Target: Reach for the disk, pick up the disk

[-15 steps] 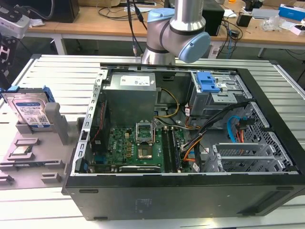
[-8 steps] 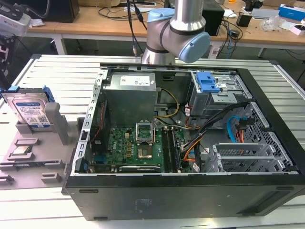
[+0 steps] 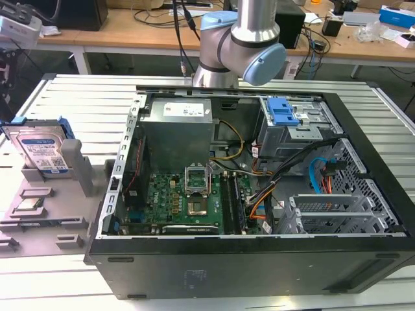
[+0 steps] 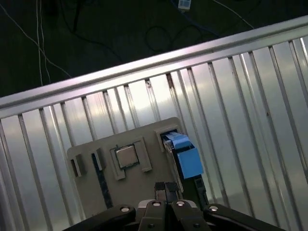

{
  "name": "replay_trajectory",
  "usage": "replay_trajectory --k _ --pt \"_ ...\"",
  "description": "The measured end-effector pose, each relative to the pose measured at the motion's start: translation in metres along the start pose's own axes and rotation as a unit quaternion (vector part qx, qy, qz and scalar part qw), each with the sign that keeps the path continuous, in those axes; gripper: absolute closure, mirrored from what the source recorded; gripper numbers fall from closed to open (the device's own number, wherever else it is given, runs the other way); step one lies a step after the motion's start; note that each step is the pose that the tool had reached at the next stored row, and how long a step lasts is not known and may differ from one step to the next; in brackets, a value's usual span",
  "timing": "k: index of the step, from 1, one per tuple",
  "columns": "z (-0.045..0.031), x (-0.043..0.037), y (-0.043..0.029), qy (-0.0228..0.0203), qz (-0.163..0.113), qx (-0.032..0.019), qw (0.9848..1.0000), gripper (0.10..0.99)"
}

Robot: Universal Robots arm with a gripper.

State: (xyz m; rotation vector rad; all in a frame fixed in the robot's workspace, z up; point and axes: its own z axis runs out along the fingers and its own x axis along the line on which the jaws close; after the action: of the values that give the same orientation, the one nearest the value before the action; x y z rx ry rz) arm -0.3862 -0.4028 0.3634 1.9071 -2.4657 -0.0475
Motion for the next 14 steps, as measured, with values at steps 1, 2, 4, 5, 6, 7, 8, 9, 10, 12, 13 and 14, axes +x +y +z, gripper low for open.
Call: replay_trajectory --k 1,2,4,5,6,7,8,9,10,12,13,14 --pt "0.0 0.0 0.0 0.0002 -0.006 0.0 1.0 0.98" --pt "0.0 0.0 0.0 0.0004 -0.01 0.0 0.9999 0.98" --pt "0.0 0.0 0.0 0.0009 -0.023 0.0 0.9997 0.98" --pt "0.0 0.0 0.0 0.0011 -0.028 0.0 0.9996 0.98" --pt "0.0 0.0 0.0 0.0013 -0.032 0.0 0.9995 0.98" --pt "0.0 0.0 0.0 0.0015 -0.039 0.0 0.9992 0.98" --pt "0.0 0.0 0.0 0.0019 -0.049 0.0 0.9988 0.98" --pt "0.0 0.0 0.0 0.0023 -0.058 0.0 0.9983 0.98" --pt "0.0 0.0 0.0 0.0024 -0.063 0.0 0.998 0.98" --pt "0.0 0.0 0.0 0.0028 -0.073 0.0 0.9973 0.98" --pt "0.0 0.0 0.0 0.003 -0.077 0.0 0.997 0.98" --pt "0.0 0.0 0.0 0.0032 -0.082 0.0 0.9966 0.98"
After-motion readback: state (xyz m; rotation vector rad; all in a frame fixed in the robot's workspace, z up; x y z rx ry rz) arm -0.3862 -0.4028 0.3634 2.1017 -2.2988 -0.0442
